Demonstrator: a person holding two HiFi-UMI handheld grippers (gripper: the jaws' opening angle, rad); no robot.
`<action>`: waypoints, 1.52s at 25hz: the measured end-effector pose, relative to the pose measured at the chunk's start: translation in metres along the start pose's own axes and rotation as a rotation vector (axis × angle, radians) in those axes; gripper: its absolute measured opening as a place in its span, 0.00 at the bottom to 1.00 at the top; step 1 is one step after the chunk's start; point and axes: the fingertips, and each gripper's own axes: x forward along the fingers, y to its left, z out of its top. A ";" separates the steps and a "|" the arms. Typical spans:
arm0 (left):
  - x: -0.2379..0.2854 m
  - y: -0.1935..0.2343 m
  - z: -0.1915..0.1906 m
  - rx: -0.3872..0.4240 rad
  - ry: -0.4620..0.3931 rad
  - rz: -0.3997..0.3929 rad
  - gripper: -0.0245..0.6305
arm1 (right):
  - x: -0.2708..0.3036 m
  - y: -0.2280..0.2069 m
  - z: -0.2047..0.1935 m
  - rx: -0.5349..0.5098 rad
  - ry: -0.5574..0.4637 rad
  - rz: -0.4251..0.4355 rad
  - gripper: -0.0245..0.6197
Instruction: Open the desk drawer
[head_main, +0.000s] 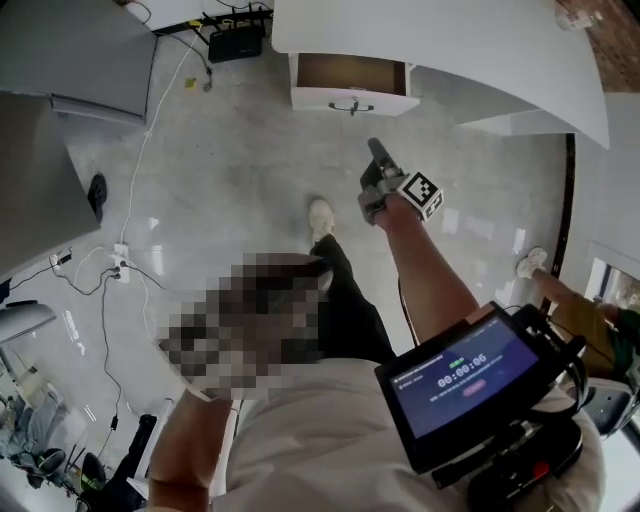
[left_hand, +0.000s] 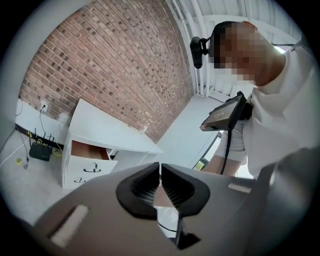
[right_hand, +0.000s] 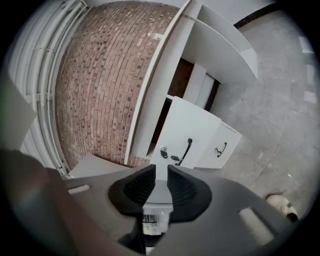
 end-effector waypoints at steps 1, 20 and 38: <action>-0.008 -0.014 0.000 0.010 -0.005 -0.011 0.06 | -0.014 0.012 -0.004 -0.015 0.003 0.006 0.13; -0.117 -0.139 -0.065 0.091 0.001 -0.024 0.04 | -0.180 0.142 -0.131 -0.456 0.291 0.111 0.04; -0.141 -0.173 -0.062 0.138 0.028 -0.034 0.04 | -0.275 0.312 -0.211 -1.109 0.535 0.295 0.04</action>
